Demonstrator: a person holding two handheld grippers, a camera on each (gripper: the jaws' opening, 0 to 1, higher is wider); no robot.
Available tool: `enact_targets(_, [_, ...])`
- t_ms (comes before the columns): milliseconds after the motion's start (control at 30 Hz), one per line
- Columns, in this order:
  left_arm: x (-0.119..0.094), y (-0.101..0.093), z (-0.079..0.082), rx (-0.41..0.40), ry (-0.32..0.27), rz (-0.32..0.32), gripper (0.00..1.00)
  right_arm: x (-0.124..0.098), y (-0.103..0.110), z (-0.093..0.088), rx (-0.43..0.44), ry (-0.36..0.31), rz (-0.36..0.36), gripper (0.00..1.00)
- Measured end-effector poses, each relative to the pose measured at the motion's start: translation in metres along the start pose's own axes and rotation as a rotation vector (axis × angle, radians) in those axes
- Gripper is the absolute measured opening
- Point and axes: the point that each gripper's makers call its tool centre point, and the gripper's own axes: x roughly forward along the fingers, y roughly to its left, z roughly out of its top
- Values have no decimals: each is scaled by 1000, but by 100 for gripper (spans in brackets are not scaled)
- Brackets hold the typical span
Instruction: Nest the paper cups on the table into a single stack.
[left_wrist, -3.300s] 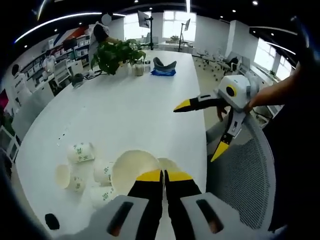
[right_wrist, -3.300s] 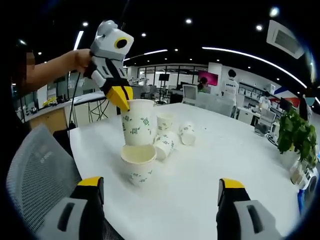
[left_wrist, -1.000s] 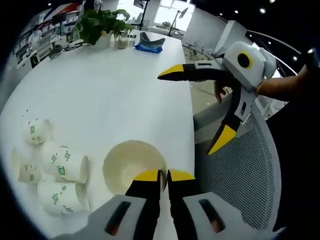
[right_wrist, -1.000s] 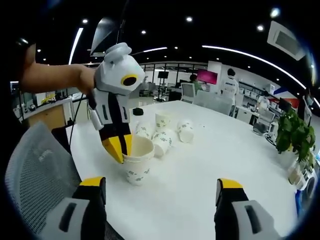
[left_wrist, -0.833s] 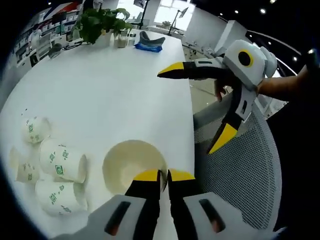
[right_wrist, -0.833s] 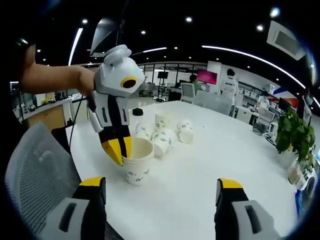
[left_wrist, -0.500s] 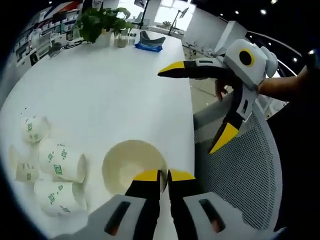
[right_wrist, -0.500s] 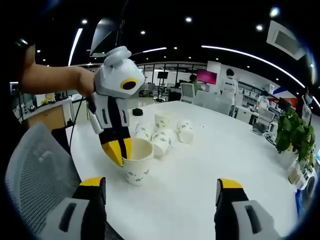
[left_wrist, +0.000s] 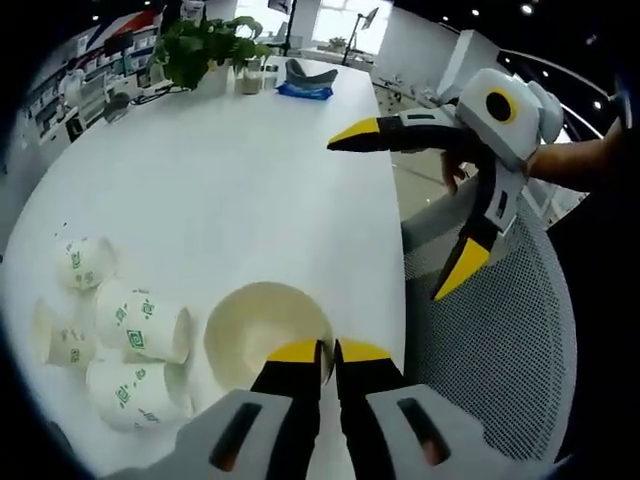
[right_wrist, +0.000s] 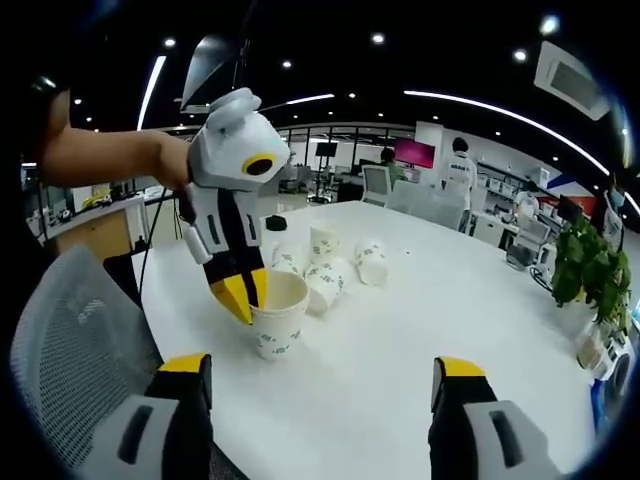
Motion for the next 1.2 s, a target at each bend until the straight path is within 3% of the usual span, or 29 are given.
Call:
enact_targets(267, [-2, 3, 3, 19, -29, 12, 4, 0, 0, 1, 2, -2, -1, 92])
enact_targets(667, [-32, 10, 29, -4, -158, 31, 10, 0, -1, 1, 1, -5, -2, 92])
enact_targets(900, [-53, 42, 26, -21, -190, 140, 13, -1, -1, 2, 3, -12, -2, 93])
enact_targets(967, [-64, 64, 17, -28, -196, 176, 14, -1, -1, 2, 5, -15, -2, 93])
enact_targets(1200, [-79, 84, 10, -63, -208, 245, 17, -1, -1, 4, 16, -24, -2, 94])
